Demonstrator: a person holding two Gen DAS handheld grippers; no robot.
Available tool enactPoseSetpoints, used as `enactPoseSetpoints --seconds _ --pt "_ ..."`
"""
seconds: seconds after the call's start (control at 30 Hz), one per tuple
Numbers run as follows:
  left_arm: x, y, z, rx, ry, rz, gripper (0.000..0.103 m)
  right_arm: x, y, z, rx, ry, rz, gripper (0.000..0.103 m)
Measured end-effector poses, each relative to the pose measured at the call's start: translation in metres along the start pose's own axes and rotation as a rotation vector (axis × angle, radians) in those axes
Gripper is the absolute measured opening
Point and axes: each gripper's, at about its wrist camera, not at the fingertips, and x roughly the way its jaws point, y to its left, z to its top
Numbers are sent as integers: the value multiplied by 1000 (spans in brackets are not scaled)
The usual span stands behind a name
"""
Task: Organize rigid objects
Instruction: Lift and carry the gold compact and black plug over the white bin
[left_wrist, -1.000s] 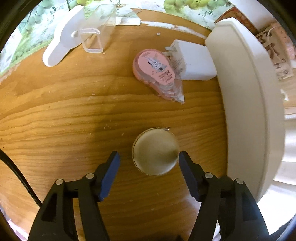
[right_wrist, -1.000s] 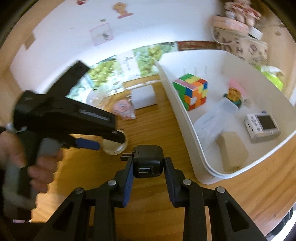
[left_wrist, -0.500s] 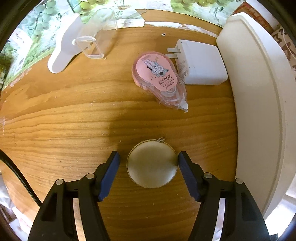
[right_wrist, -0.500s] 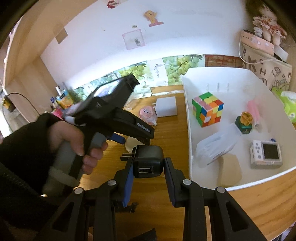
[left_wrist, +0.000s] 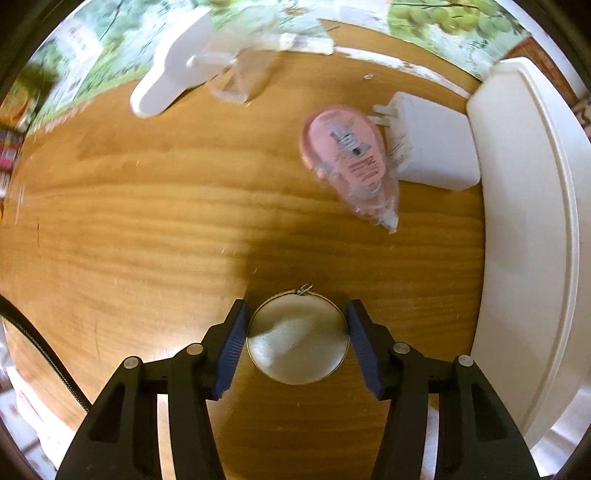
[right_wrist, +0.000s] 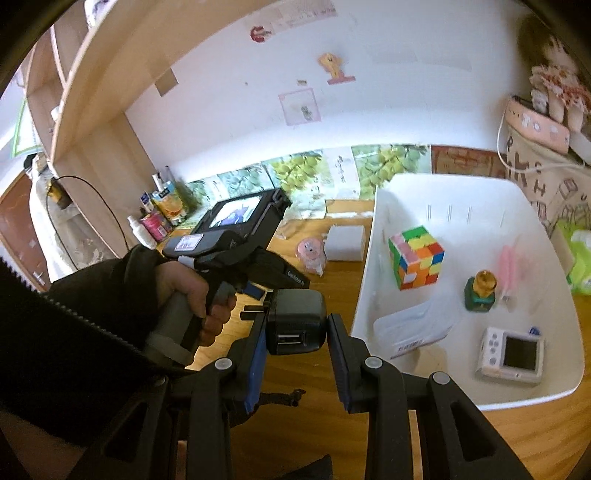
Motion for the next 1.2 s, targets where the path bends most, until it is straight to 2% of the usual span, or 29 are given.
enactPoseSetpoints --seconds 0.1,0.33,0.6,0.73,0.93,1.2 --pt "-1 1 -6 -36 22 2 58 -8 -9 3 -8 -11 7 32" --pt "-23 0 -35 -69 4 -19 58 -21 -34 6 3 -35 24 32" --pt "-76 -16 -73 -87 -109 -48 58 -29 -65 8 7 -45 30 32" --pt "-90 -9 -74 -81 -172 -52 58 -34 -77 8 -5 -48 26 32" --pt "-121 -20 -84 -36 -277 -65 58 -44 -92 8 -21 -68 -3 32" --pt "-140 -64 -93 141 -427 -132 58 -53 -117 6 33 -94 -60 32"
